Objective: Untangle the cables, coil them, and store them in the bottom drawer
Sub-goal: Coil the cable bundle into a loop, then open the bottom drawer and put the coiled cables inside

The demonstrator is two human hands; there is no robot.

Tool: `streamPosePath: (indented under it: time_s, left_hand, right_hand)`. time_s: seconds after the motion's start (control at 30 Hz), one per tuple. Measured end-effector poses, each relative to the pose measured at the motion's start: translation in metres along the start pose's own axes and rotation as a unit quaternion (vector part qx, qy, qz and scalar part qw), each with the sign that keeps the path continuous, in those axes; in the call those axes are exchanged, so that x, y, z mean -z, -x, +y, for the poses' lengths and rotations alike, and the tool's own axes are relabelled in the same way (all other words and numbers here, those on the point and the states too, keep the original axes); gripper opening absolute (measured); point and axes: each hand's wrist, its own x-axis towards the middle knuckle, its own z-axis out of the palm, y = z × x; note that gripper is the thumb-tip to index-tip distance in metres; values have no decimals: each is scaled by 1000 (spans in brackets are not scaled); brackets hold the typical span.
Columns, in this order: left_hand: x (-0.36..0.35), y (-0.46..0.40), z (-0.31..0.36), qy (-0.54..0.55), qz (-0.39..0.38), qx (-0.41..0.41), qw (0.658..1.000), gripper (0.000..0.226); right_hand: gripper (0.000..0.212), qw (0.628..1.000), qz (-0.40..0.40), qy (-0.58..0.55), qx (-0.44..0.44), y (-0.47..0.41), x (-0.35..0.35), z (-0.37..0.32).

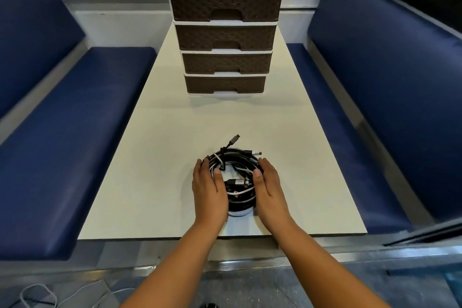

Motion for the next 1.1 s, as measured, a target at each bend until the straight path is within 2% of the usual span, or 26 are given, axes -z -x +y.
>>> streamPosePath:
  time_s: [0.1,0.2,0.37,0.73,0.9,1.1]
  left_hand:
    - [4,0,0,-36,-6,1,999,47]
    - [11,-2,8,-74,-9,17,997,49]
    - [18,-6,40,-103,2,14,995,52]
    - [31,-25,119,-88,42,-42,994,47]
    - [38,-62,134,-128,70,-80,986,46]
    - [41,-128,134,-196,54,-131,970,49]
  right_hand:
    - [43,1000,-12,0,0,-3,5,4]
    - [39,1000,-16,6,-19,-8,16,-3]
    - [53,999,-13,28,-35,-20,35,-19]
    - [48,999,-14,36,-3,-63,62,-69]
    - [44,1000,-12,24,-8,-90,50,-84]
    - [40,999,-5,5,-44,-134,19,-90]
